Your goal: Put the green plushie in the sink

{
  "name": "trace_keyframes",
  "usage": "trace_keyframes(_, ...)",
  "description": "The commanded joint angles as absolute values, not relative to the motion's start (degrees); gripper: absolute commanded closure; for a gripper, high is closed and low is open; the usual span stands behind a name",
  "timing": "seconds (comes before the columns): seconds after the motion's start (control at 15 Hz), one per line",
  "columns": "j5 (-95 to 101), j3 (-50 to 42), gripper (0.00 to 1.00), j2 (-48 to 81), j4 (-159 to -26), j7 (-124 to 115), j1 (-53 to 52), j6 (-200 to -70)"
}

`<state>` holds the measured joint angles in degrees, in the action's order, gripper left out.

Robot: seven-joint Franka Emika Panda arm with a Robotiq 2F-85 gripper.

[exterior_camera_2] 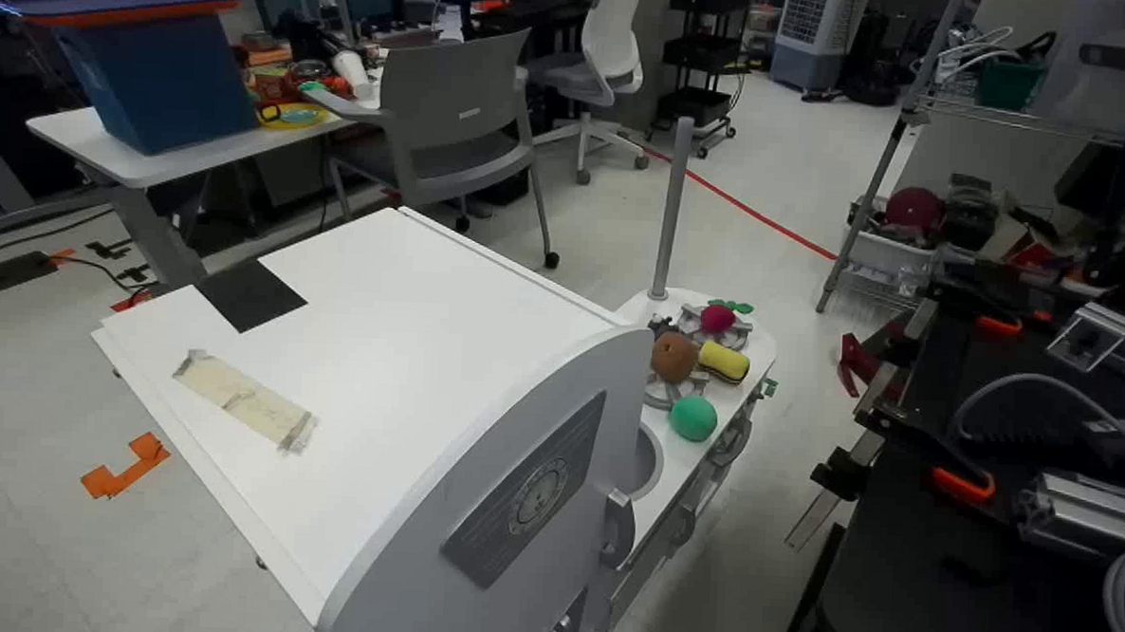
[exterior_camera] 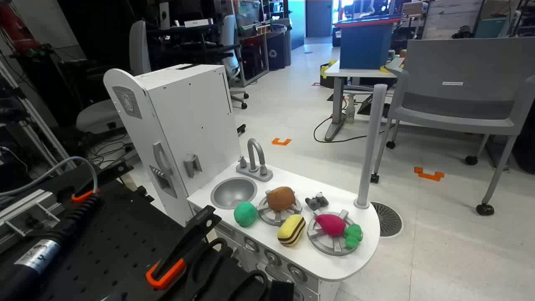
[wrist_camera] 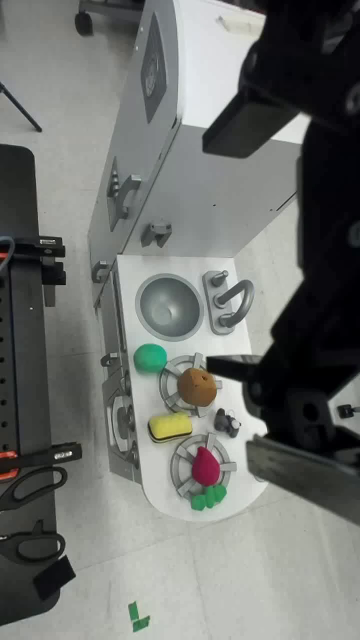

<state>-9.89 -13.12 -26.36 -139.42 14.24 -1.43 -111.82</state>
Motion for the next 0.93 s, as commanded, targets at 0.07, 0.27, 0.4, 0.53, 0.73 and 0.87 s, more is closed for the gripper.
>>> trace_keyframes(0.07, -10.6, -11.7, 0.00, -26.2, -139.1, 14.8, 0.2, -111.6)
trace_keyframes(0.27, -10.6, -11.7, 0.00, -26.2, -139.1, 14.8, 0.2, -111.6)
trace_keyframes(0.4, -10.6, -11.7, 0.00, -26.2, -139.1, 14.8, 0.2, -111.6)
trace_keyframes(0.53, -10.6, -11.7, 0.00, -26.2, -139.1, 14.8, 0.2, -111.6)
trace_keyframes(0.73, -10.6, -11.7, 0.00, -26.2, -139.1, 14.8, 0.2, -111.6)
trace_keyframes(0.87, -8.9, -10.3, 0.00, -22.6, -139.2, 13.9, 0.3, -115.9)
